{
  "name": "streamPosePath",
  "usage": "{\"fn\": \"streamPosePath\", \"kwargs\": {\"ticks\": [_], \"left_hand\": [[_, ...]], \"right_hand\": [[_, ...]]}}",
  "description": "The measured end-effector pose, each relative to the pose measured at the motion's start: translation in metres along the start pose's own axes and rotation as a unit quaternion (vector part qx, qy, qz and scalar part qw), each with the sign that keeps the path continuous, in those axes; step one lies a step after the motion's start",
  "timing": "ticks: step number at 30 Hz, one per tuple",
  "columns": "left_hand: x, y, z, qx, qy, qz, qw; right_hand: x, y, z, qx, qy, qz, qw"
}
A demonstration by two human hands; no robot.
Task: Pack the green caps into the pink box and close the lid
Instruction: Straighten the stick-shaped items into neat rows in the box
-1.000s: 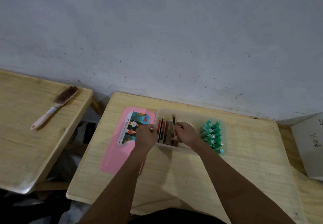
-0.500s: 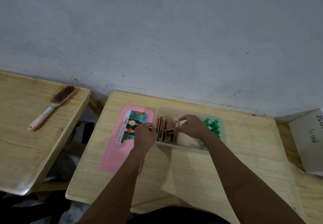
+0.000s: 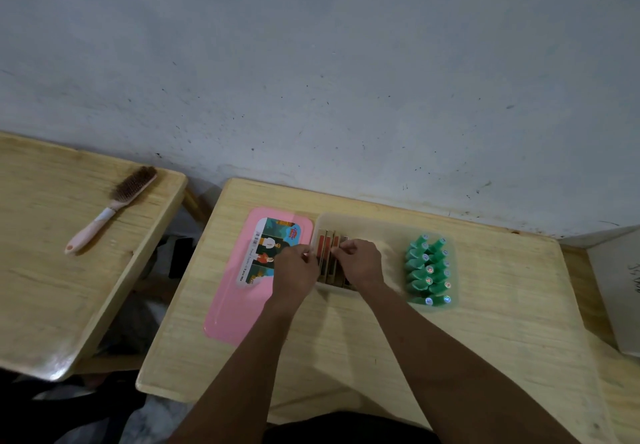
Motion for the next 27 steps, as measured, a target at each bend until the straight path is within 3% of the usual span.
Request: {"fn": "streamPosePath", "kwargs": {"ticks": [5, 8, 14, 27], "left_hand": [[-0.001, 0.0, -0.002, 0.005, 0.002, -0.004, 1.0], [-0.001, 0.0, -0.002, 0.007, 0.005, -0.009, 1.0], [-0.001, -0.001, -0.001, 0.003, 0.009, -0.011, 1.0], [-0.003, 0.002, -0.004, -0.013, 0.017, -0.019, 1.0]], "right_hand": [[-0.001, -0.006, 0.003, 0.101, -0.042, -0.056, 0.992], [-0.009, -0.018, 0.008, 0.144, -0.031, -0.049, 0.988], [-0.023, -0.014, -0.003, 0.27, -0.046, -0.126, 0.953], [-0.019, -0.025, 0.011, 0.138, -0.036, -0.087, 0.986]]}}
Point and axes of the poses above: each hand's wrist, its own x-axis away from the middle knuckle, its own y-axis out of the palm, z = x × y, the point moved 3 cm from there along -x, towards the middle knuckle, and after that the axes turned 2 degrees about -x, right-handed, at the moved point
